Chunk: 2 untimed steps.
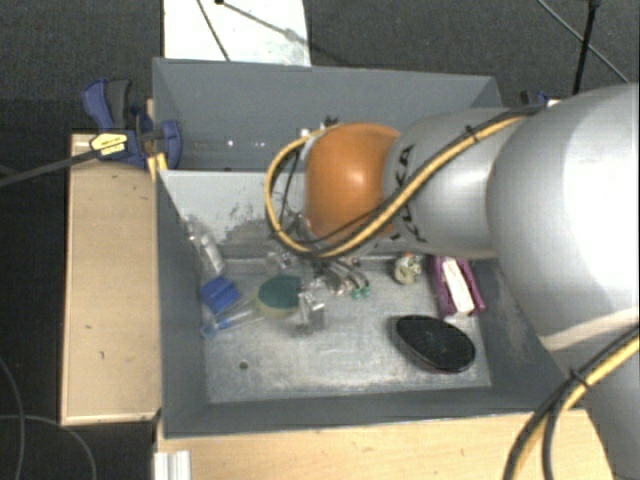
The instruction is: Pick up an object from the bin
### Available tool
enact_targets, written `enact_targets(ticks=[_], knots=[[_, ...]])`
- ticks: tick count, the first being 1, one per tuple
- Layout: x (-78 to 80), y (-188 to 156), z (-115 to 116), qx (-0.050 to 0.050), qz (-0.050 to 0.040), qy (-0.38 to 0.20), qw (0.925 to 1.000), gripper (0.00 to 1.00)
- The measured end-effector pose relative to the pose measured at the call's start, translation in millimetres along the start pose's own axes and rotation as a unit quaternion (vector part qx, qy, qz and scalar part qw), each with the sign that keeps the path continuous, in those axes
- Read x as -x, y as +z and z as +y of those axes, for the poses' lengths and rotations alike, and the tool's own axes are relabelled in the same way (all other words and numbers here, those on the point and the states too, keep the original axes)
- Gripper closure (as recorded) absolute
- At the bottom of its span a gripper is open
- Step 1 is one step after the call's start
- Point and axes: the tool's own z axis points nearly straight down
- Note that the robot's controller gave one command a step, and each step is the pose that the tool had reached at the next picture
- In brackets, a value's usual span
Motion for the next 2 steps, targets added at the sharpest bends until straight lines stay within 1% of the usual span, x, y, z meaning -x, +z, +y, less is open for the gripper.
enact_targets(ticks=[1,2], knots=[[0.1,-5,-1,0.000,-0.0015,0.002,1.0000,1.00],[-3.2,-147,16,-0.001,-0.0051,0.028,0.9996,1.00]])
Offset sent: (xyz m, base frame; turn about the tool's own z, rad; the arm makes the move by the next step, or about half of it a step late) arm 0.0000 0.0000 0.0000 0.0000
